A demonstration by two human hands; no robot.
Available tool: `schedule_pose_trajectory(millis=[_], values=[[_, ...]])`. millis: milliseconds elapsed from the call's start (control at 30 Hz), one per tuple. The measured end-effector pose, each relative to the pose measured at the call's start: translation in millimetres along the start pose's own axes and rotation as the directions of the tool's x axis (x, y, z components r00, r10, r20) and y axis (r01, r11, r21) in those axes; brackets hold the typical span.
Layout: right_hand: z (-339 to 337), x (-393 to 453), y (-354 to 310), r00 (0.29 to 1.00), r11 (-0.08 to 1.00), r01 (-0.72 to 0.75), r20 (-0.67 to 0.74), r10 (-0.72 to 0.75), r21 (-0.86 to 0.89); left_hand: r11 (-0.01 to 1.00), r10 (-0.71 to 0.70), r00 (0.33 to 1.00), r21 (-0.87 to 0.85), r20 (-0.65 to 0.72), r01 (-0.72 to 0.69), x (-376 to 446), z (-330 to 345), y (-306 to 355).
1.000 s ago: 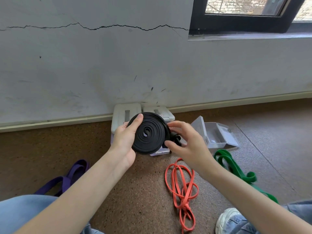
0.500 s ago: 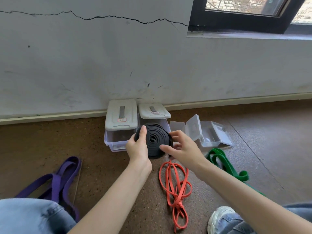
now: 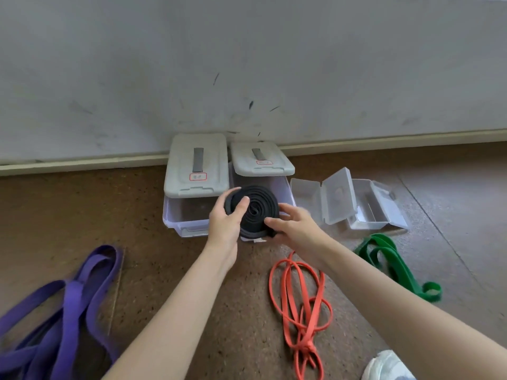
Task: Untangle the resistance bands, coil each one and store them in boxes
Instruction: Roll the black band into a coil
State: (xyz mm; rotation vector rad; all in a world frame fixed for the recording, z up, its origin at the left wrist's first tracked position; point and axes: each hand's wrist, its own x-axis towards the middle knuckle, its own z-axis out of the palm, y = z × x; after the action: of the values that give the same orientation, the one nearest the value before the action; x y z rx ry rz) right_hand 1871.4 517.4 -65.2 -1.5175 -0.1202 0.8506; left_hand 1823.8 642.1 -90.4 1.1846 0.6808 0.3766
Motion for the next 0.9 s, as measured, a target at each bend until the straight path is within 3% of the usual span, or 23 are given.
schedule_pose_trajectory(millis=[67, 133, 233, 333, 433, 533, 667, 767, 900], values=[[-9.0, 17.1, 6.8, 0.998, 0.998, -0.029, 0.055, 0.026, 0.049, 0.997, -0.056, 0.998, -0.047, -0.023, 0.055, 16.0, 2.5, -10.4], [-22.4, 30.5, 14.3, 0.987, 0.997, -0.077, 0.139, 0.079, -0.023, 0.990, -0.116, 0.993, -0.077, -0.003, 0.115, 28.1, 1.6, -19.9], [-43.0, 40.1, 16.8, 0.935, 0.977, -0.199, 0.283, 0.214, -0.083, 0.976, -0.193, 0.976, -0.082, 0.104, 0.202, 37.0, -4.4, -26.7], [-64.5, 51.4, 17.8, 0.945, 0.963, -0.147, 0.254, 0.204, -0.228, 0.976, -0.217, 0.938, 0.032, 0.269, 0.217, 38.6, -15.8, -26.0], [-73.2, 58.1, 14.5, 0.985, 0.954, -0.026, 0.157, 0.076, -0.297, 0.961, -0.271, 0.828, 0.182, 0.490, 0.207, 33.6, -27.2, -17.8], [-59.7, 52.7, 4.3, 0.970, 0.904, 0.057, 0.238, 0.050, -0.423, 0.935, -0.340, 0.677, 0.314, 0.653, 0.167, 27.6, -34.2, -0.1], [-37.0, 39.3, -12.4, 0.927, 0.830, 0.154, 0.370, 0.068, -0.537, 0.870, -0.459, 0.525, 0.482, 0.717, 0.103, 20.4, -39.5, 31.9], [-23.9, 19.2, -24.5, 0.890, 0.808, 0.151, 0.434, 0.140, -0.570, 0.828, -0.506, 0.472, 0.560, 0.722, 0.030, 8.8, -44.7, 55.4], [-21.3, -19.9, -39.9, 0.781, 0.846, 0.145, 0.584, 0.221, -0.514, 0.832, -0.480, 0.504, 0.554, 0.718, 0.004, -14.4, -51.8, 86.2]])
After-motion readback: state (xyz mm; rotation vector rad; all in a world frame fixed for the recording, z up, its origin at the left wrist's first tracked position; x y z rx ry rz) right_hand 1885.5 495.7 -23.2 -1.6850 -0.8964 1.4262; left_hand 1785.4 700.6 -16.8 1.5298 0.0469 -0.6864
